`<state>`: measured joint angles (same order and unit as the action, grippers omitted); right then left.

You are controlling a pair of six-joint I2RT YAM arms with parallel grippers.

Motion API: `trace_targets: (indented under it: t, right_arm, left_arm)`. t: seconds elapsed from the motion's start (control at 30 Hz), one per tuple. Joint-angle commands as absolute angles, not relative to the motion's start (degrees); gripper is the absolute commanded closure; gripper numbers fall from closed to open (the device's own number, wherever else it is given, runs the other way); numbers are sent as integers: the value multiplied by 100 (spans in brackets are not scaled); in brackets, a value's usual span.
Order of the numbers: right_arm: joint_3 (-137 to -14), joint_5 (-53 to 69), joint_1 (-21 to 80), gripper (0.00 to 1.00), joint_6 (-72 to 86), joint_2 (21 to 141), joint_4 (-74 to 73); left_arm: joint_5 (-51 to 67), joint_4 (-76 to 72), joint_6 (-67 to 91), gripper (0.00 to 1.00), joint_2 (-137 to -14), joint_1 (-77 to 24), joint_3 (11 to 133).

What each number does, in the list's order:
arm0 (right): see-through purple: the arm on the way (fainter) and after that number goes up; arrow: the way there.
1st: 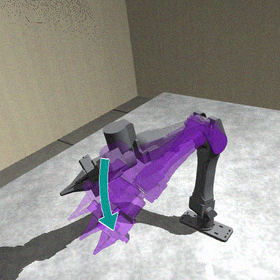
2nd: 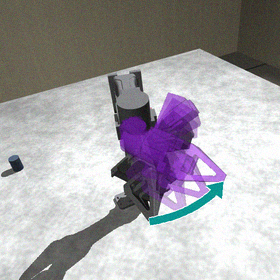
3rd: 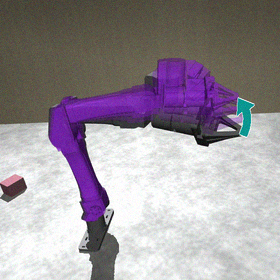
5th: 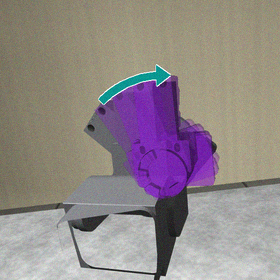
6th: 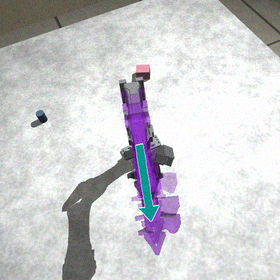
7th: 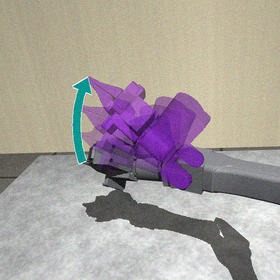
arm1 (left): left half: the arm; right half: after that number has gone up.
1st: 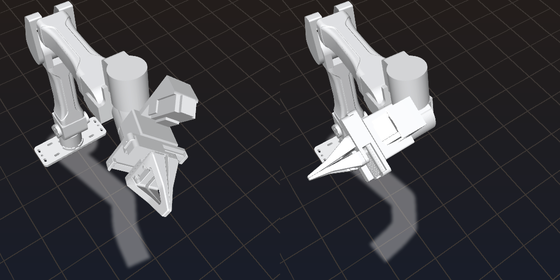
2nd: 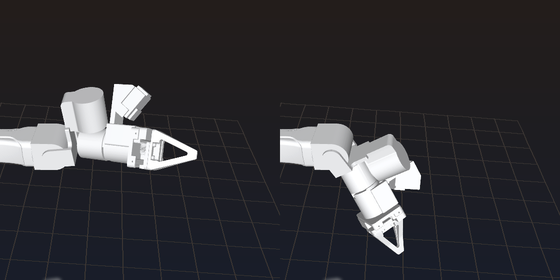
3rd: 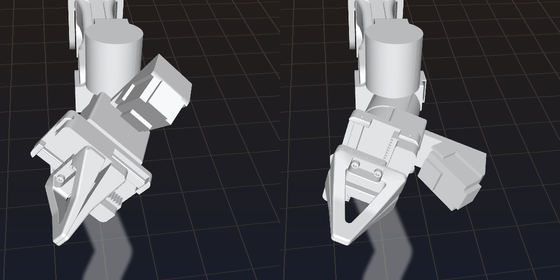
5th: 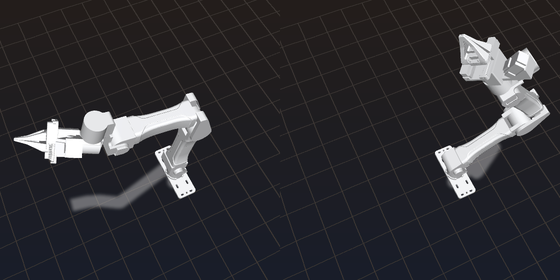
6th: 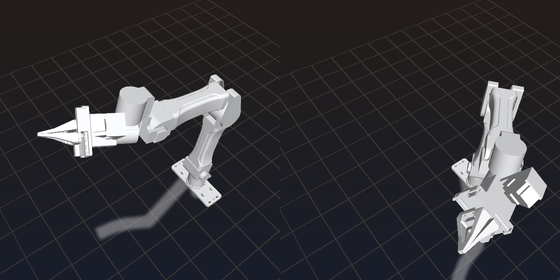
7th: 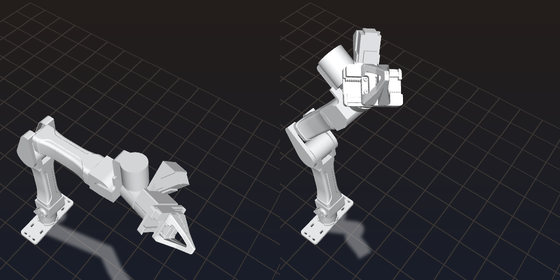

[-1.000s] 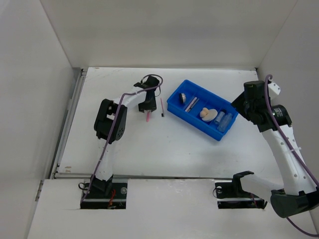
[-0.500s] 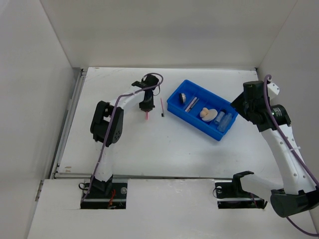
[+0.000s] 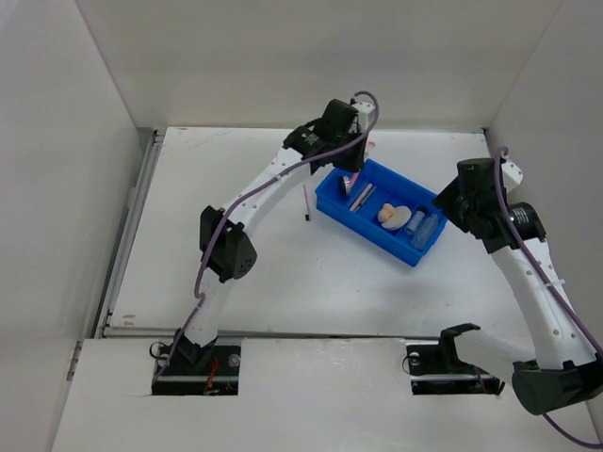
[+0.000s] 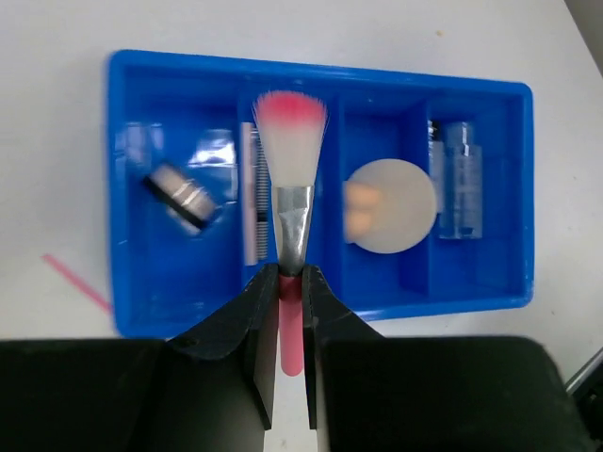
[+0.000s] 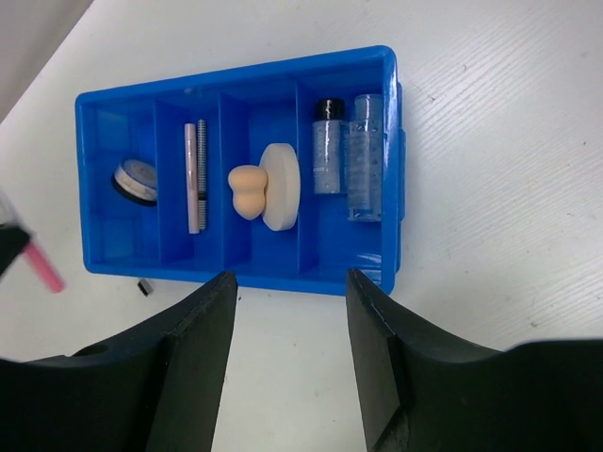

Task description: Organize the makeup

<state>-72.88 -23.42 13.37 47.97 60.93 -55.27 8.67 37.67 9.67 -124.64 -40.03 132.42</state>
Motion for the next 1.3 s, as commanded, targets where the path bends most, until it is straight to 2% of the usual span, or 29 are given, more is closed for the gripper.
trace_targets:
  t: [0.0, 0.17, 0.47, 0.5, 0.53, 0.57, 0.6, 0.63, 0.7, 0.77, 0.9, 0.93, 1.0, 1.03, 1.07, 1.13, 1.17, 1.2, 1.27]
  right_arm:
    - [-7304, -2285, 1362, 44, 4816, 5906, -5370]
    - [-7488, -2355, 1362, 44, 4816, 5801, -5633]
    - [-7682, -2646, 1362, 44, 4816, 5687, -5994]
    - [-7682, -2646, 1362, 44, 4816, 5687, -5994]
    - [-7682, -2646, 1362, 44, 4816, 5687, -5994]
    - [-7682, -2646, 1362, 44, 4816, 5687, -5994]
    - [-7682, -2646, 1362, 44, 4816, 5687, -5994]
    - [-7682, -2646, 1362, 44, 4816, 5687, -5994]
    - [-7734, -2646, 1362, 44, 4816, 5687, -5994]
    - [-7734, -2646, 1362, 44, 4816, 5687, -5994]
    - [-7734, -2646, 1362, 44, 4816, 5687, -5994]
    - [-7734, -2646, 1362, 44, 4816, 5687, -5994]
    - [-7673, -2646, 1362, 44, 4816, 5634, -5994]
    - [-7621, -2646, 1362, 44, 4816, 5634, -5916]
    - [-7620, -2646, 1362, 44, 4816, 5634, -5915]
    - [-7567, -2576, 1362, 44, 4816, 5686, -5828]
    - [-7567, -2497, 1362, 44, 4816, 5687, -5740]
    - [-7506, -2496, 1362, 44, 4816, 5756, -5687]
    - [-7506, -2356, 1362, 44, 4816, 5810, -5546]
  left_arm:
    - [1414, 3683, 896, 100, -13024, -4165, 13622]
    - [1582, 3429, 1098, 100, -13806, -4359, 14369]
    - [1257, 3111, 1222, 100, -14177, -4359, 14423]
    - [1257, 3111, 1222, 97, -14177, -4359, 14423]
    - [1257, 3111, 1222, 89, -14177, -4359, 14423]
    - [1257, 3111, 1222, 73, -14177, -4359, 14423]
    - [1196, 3111, 1222, 56, -14177, -4359, 14423]
    - [1195, 3111, 1222, 28, -14177, -4359, 14423]
    - [1195, 3111, 1222, 15, -14054, -4359, 14423]
    - [1073, 3111, 1152, 9, -13835, -4359, 14423]
    - [207, 3454, 1090, 12, -13124, -4359, 14257]
    - [-33, 3454, 1186, 26, -12878, -4359, 13786]
    - [-743, 3350, 1431, 44, -12044, -4246, 12664]
    - [-938, 3236, 1859, 64, -11528, -4054, 12247]
    - [-1080, 3234, 2124, 71, -11523, -4052, 11852]
    - [-1335, 3234, 2617, 73, -10918, -3710, 11157]
    - [-1336, 3173, 2758, 70, -10794, -3613, 10596]
    - [-1336, 3173, 2951, 61, -10706, -3447, 10408]
    - [-1336, 3383, 3015, 58, -10705, -3340, 10301]
